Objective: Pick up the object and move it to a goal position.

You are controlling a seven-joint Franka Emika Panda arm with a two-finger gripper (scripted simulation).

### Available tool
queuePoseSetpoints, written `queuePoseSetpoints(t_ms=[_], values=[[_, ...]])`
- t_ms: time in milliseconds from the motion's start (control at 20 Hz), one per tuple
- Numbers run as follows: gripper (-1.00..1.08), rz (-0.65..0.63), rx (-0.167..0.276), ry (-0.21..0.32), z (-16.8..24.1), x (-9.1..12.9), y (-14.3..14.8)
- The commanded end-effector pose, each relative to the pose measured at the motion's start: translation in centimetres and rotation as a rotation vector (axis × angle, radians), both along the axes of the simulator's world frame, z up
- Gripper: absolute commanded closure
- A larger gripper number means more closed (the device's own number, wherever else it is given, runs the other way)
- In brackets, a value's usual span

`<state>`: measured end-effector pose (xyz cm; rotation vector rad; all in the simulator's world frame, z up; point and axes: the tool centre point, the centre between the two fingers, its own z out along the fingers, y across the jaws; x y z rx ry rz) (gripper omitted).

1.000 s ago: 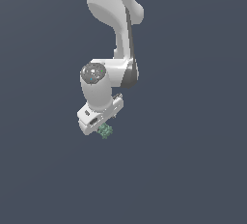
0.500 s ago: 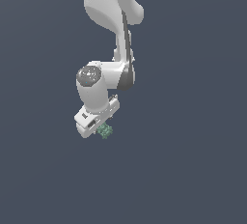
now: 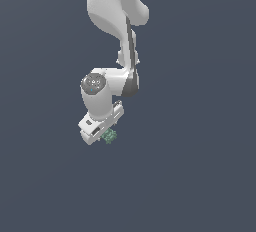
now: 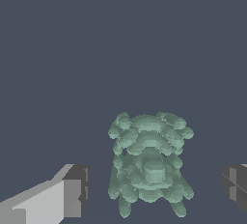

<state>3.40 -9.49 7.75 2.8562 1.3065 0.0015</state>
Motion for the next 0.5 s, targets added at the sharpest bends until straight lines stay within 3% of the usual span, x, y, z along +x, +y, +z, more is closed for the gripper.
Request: queuePoseSetpoints(t_ms=[0, 400, 450], values=[[-0.92, 0.001, 0.000, 0.001, -1.4, -0.1, 0.0], [-0.92, 0.003, 0.000, 0.001, -3.3, 0.0, 0.0], [1.08, 0.003, 0.000, 0.001, -3.3, 0.0, 0.0]])
